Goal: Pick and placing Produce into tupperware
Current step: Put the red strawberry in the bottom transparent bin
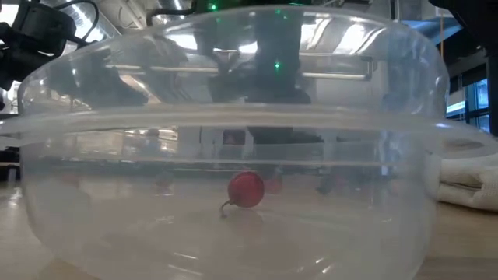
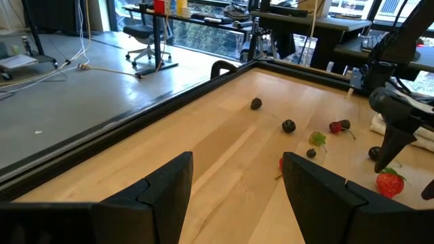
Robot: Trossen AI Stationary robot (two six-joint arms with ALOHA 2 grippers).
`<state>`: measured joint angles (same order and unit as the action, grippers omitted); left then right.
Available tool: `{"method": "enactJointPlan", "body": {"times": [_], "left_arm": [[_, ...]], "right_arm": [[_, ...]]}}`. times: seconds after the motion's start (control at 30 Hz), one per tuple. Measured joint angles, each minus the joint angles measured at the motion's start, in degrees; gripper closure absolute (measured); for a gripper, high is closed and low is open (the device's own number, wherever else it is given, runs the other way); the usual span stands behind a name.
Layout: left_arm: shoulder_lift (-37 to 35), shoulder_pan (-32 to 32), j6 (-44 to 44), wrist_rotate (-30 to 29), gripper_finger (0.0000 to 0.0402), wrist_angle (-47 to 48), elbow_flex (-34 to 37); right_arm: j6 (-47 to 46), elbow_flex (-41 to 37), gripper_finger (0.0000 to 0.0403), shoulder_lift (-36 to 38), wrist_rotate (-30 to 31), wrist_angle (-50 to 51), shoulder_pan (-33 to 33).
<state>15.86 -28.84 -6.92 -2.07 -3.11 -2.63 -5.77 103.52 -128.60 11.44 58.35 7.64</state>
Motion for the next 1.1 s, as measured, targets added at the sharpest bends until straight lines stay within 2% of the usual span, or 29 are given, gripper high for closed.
{"method": "enactJointPlan", "body": {"times": [0.4, 0.73, 1.1], "left_arm": [[0.0, 0.0, 0.0, 0.0, 0.0182, 0.5, 0.0], [0.0, 0.0, 0.0, 0.0, 0.0182, 0.5, 0.0], [0.0, 0.0, 0.0, 0.0, 0.0182, 0.5, 0.0]], "right_arm": [[0.0, -6.8, 0.015, 0.3, 0.0, -3.6, -0.5], [3.1, -6.0, 0.0165, 0.0, -0.1, -4.9, -0.7], [1.9, -6.0, 0.017, 0.0, -0.9, -5.4, -1.5]]}}
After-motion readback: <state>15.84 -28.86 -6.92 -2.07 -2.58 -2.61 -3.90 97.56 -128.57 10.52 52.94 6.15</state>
